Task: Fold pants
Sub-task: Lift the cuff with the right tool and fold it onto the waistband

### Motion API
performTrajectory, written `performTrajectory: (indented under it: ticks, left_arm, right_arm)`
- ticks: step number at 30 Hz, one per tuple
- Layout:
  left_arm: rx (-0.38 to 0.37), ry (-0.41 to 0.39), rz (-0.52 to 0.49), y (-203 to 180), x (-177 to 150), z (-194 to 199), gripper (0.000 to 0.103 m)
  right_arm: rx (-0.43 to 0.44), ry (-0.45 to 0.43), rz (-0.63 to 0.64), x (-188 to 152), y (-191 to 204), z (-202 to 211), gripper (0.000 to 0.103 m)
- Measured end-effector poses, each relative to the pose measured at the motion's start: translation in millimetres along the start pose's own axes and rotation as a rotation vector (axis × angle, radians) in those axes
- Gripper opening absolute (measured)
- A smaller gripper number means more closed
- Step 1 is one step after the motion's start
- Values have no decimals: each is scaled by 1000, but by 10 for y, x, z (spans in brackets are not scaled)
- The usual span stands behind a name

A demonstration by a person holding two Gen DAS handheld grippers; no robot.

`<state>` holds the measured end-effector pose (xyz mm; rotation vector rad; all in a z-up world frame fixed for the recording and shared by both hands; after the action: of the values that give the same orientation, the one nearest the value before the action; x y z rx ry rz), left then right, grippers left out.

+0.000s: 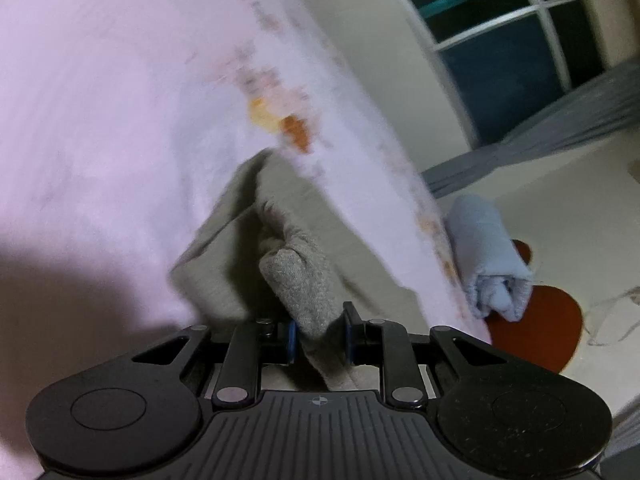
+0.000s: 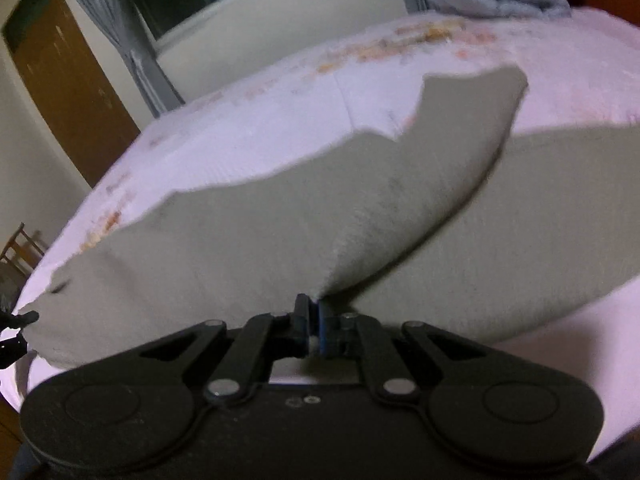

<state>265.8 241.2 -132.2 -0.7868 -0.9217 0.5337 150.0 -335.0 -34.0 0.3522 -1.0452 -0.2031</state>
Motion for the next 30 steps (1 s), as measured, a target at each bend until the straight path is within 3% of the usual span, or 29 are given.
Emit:
performTrajectory:
  ticks: [3, 6, 12, 16, 21, 24, 26, 28, 29, 30]
  left_arm:
    - [35, 23, -27, 17, -24, -13, 22]
    - [83, 62, -45, 153, -94, -62, 22]
    - [71, 23, -50, 48, -41, 57, 22]
    - [82, 30, -12, 130, -71, -22, 22]
    - [83, 36, -29, 84, -66, -1, 22]
    - [104, 42, 14, 131, -89, 9, 27]
    - [122, 20, -7, 94, -93, 90, 29]
    - [161, -8, -38, 26, -91, 213, 38]
    - [195, -31, -72, -16, -70, 282, 67]
    - [221, -61, -114, -92, -60, 366, 86]
  right_arm:
    - [-2, -4, 8, 65, 27, 52, 0]
    - [-43, 97, -8, -249, -124, -141, 0]
    - [-18, 20, -29, -142, -82, -8, 0]
    - [-37, 76, -61, -292, -209, -120, 0]
    - [-4, -23, -52, -104, -101, 141, 0]
    - [-80, 70, -56, -285, -232, 6, 0]
    - [-79, 102, -132, -361, -330, -41, 0]
    - [-93, 80, -126, -275, -337, 54, 0]
    - [-113, 29, -110, -184, -339, 166, 3]
    - [-104, -29, -92, -57, -334, 279, 6]
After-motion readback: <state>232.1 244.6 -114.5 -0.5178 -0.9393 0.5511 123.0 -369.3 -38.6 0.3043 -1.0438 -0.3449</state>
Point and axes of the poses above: each gripper's, at about its wrist camera, not at the fingertips, and z roughly against the way its jaws point, y to its left, x to its top, the point moved 8 cm from there along -z, roughly the way its jaws point, and after that the axes turned 12 degrees about -y, right-handed, at the moved point
